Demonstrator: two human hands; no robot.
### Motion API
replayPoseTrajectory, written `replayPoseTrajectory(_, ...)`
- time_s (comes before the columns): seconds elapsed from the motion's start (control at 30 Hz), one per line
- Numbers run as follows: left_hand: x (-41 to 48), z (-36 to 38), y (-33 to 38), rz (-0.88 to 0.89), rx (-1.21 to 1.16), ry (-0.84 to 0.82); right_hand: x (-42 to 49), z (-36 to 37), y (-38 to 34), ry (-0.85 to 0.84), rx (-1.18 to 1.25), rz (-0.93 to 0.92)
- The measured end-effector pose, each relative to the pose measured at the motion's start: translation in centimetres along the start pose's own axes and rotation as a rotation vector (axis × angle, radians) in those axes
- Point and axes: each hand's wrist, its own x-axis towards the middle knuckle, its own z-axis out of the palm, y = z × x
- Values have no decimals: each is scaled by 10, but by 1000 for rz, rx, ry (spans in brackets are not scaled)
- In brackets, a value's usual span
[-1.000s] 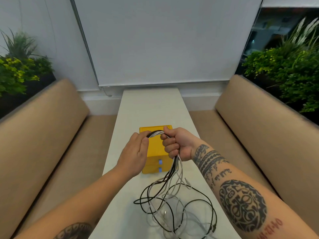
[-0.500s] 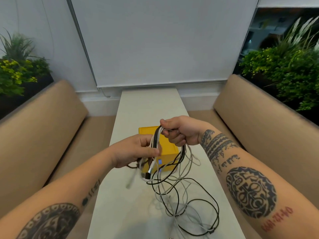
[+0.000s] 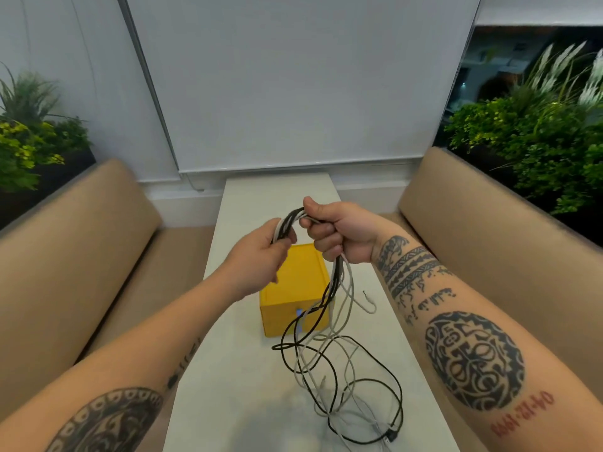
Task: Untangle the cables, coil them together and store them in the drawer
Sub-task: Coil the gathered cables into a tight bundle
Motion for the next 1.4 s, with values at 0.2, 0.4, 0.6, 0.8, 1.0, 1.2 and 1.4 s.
replayPoseTrajectory(0.2,10,1,-21,105,337,484,2,9,35,-24,119,74)
replayPoseTrajectory(0.4,15,27,-14,-245,-247,468,4,22,61,10,479,96)
replayPoseTrajectory(0.6,20,34,-4,-292,-729,370,2,24,61,-33,602,168)
replayPoseTrajectory(0.8,19,43,-6,-304,-1015,272,5,45,53,15,513,150)
replayPoseTrajectory(1.0,21,37,-10,-264,-1036,363,1,58,52,101,139,139)
replayPoseTrajectory(1.2,29,37,2,-305,-1241,602,11,59,72,382,-290,-38)
replayPoseTrajectory(1.4,43,30,-9,-413,-1465,621,26,61,81,461,-125,-296)
